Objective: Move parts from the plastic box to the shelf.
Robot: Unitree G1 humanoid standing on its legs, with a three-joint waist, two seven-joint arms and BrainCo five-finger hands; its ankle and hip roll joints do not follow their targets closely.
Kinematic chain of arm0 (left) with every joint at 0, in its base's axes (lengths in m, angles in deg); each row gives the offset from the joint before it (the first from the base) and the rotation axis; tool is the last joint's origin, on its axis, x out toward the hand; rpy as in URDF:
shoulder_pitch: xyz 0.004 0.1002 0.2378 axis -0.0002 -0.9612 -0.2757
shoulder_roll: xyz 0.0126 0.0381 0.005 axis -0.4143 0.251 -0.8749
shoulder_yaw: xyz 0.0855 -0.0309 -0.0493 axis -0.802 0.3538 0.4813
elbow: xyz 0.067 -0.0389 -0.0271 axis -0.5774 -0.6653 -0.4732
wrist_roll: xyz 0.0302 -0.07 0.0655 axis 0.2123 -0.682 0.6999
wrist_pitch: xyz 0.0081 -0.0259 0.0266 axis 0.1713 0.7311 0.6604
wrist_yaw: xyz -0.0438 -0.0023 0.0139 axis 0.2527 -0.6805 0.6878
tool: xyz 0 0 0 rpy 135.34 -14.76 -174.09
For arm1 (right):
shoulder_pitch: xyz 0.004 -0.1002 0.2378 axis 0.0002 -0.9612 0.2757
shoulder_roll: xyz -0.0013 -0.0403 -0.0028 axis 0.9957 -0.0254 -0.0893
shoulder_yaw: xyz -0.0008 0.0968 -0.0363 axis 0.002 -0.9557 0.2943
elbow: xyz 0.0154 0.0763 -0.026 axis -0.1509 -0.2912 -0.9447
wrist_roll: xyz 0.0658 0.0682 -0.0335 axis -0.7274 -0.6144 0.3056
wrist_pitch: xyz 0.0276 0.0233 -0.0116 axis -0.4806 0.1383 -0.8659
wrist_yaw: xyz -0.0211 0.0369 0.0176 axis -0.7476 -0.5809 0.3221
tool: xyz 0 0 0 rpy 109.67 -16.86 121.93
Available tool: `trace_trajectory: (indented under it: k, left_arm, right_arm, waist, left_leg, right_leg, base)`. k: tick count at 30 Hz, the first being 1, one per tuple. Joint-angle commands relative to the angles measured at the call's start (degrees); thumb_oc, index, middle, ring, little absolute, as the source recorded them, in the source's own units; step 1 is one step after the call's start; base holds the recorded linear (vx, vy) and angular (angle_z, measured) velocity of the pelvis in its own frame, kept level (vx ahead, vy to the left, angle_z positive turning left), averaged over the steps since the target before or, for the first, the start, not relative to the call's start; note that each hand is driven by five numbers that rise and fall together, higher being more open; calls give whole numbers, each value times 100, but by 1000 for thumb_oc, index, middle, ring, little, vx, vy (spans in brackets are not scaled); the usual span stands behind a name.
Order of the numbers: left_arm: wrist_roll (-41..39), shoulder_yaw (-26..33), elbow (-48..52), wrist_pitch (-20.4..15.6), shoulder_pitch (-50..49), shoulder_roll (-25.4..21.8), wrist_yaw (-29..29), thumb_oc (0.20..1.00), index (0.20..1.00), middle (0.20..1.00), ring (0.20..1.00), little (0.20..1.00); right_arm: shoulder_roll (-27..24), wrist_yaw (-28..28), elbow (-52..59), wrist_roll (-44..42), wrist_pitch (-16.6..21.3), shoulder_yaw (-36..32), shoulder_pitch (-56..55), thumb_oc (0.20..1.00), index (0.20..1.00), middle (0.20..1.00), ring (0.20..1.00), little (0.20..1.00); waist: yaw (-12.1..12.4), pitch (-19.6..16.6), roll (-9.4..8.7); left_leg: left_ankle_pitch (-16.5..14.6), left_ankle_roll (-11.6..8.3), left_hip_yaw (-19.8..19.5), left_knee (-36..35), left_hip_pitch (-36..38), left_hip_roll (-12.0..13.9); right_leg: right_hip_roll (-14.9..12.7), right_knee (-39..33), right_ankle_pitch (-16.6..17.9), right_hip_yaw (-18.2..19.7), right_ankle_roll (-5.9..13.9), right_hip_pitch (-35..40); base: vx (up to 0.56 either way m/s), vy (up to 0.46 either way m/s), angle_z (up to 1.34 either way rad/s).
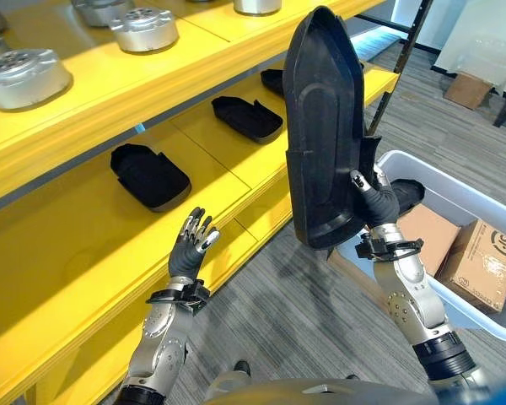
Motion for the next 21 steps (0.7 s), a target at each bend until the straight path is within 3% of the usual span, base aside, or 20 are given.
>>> trace_trajectory:
  k: [1,6,7,8,9,10,11,12,14,19,21]
  left_arm:
    - [250,220,381,-290,211,-17,-13,1000,1000,1000,1000,1000]
    - [373,328,433,-309,136,-64,-54,1000,1000,1000,1000,1000]
    - [395,325,424,-308,166,-67,-89,1000,1000,1000,1000,1000]
    - [441,305,409,-310,207,-86,-115,1000,1000,1000,1000,1000]
    - [446,283,374,-324,232,-94,-126,1000,1000,1000,1000,1000]
    - [450,198,356,-371,310,-136,-158,1000,1000,1000,1000,1000]
    - [448,181,364,-370,305,-147,-134,1000,1000,1000,1000,1000]
    - [523,160,390,-360,301,-158,-90,1000,1000,1000,1000,1000]
    - [578,129,397,-370,350,-169,-72,1000,1000,1000,1000,1000]
    - [531,130,388,-391,277,-64,-50,1000,1000,1000,1000,1000]
    - [482,157,440,-381,163,-54,-5,1000,1000,1000,1000,1000]
  right_arm:
    - [-29,-97,222,-32,309,-144,168,200,200,200,200,200]
    - [86,-162,258,-50,249,-114,-1,200,200,200,200,200]
    - [105,-158,266,-40,249,-105,-26,200,200,200,200,200]
    - [120,-147,287,-24,253,-96,-71,200,200,200,200,200]
    - [123,-153,316,-23,251,-90,-113,200,200,200,200,200]
    - [86,-149,412,1,250,-24,-117,200,200,200,200,200]
    - [41,-168,437,10,234,1,-126,200,200,200,200,200]
    - [-22,-251,442,-38,225,32,-152,200,200,200,200,200]
    - [-83,-342,437,-131,231,102,-134,200,200,200,200,200]
    - [-175,-431,473,-262,224,173,-169,200,200,200,200,200]
    - [-199,-479,492,-290,205,122,-255,200,200,200,200,200]
  waist:
    - [10,-141,-7]
    - [123,-122,-100]
    - [112,-125,-88]
    - [63,-96,-101]
    - [-16,-71,-85]
    - [-269,1,10]
    - [-312,17,41]
    - [-473,28,57]
    - [-615,36,-37]
    - [-607,-145,-153]
    - [-569,-246,-167]
  left_leg:
    - [-147,196,-185,-199,113,-41]
    - [-301,452,-454,-104,79,-476]
    - [-309,490,-473,-128,103,-521]
    - [-193,564,-465,-136,62,-609]
    - [-168,594,-528,-195,101,-619]
    - [-51,623,-696,-330,164,-598]
    - [-32,635,-718,-364,184,-582]
    - [21,667,-845,-389,187,-594]
    - [99,689,-1037,-376,99,-715]
    - [113,622,-1103,-321,31,-807]
    - [81,612,-1058,-322,69,-781]
  right_leg:
    - [-396,496,242,152,571,-161]
    - [-832,722,565,203,765,-118]
    - [-872,892,538,304,751,-175]
    - [-937,1041,637,442,611,-312]
    - [-824,1119,637,881,550,-456]
    - [-170,1241,421,2130,365,-950]
    - [173,1290,195,2470,279,-1122]
    - [895,1409,-174,3022,123,-1396]
    - [1608,1163,-265,3523,10,-1495]
    - [1819,280,-164,3809,-56,-970]
    - [1737,88,-133,3650,-49,-807]
  base:
    - [29,150,33]
    - [41,231,41]
    - [-17,198,40]
    - [-18,178,32]
    - [-20,202,37]
    - [38,158,40]
    - [65,184,46]
    - [54,101,44]
    - [26,23,39]
    - [24,-71,41]
    - [91,-93,31]
